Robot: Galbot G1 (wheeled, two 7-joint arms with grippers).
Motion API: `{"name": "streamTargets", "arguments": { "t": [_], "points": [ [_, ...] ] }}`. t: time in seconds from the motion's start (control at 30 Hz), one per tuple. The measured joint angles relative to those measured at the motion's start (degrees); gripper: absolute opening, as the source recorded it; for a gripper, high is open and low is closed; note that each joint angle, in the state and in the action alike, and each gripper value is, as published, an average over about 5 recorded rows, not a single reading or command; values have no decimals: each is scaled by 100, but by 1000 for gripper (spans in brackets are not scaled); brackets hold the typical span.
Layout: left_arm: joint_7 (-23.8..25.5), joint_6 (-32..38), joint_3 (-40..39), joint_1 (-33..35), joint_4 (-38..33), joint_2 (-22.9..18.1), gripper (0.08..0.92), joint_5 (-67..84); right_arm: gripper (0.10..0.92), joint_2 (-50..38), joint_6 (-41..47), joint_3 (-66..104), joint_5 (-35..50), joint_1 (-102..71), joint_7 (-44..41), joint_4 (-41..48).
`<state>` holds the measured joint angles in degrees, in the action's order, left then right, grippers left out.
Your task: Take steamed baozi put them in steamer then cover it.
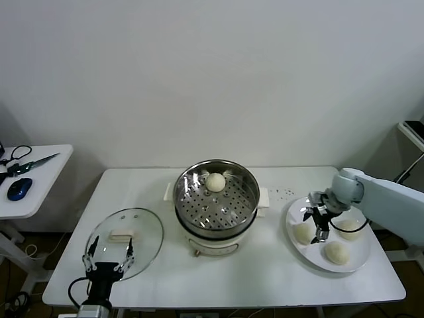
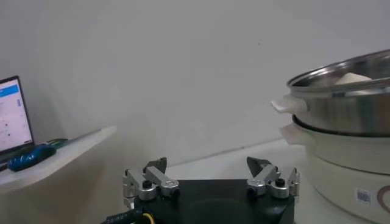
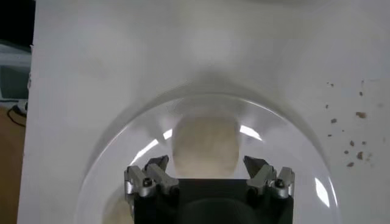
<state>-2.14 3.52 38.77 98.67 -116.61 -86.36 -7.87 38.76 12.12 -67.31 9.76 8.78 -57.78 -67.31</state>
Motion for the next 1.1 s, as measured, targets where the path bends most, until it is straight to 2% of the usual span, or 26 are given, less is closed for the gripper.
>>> {"name": "streamTargets", "arguments": {
  "t": [0.4, 0.8, 1.1],
  "points": [
    [0, -2, -5, 6, 21, -4, 823, 12, 706, 131, -45, 142, -40, -149, -45, 200],
    [0, 1, -25, 30, -6, -5, 823, 21, 674, -17, -47, -6, 198, 193, -69, 80],
    [1, 0, -131, 11, -55, -2, 823, 20, 662, 130, -22, -779, 946, 1560, -148, 1]
  ]
}}
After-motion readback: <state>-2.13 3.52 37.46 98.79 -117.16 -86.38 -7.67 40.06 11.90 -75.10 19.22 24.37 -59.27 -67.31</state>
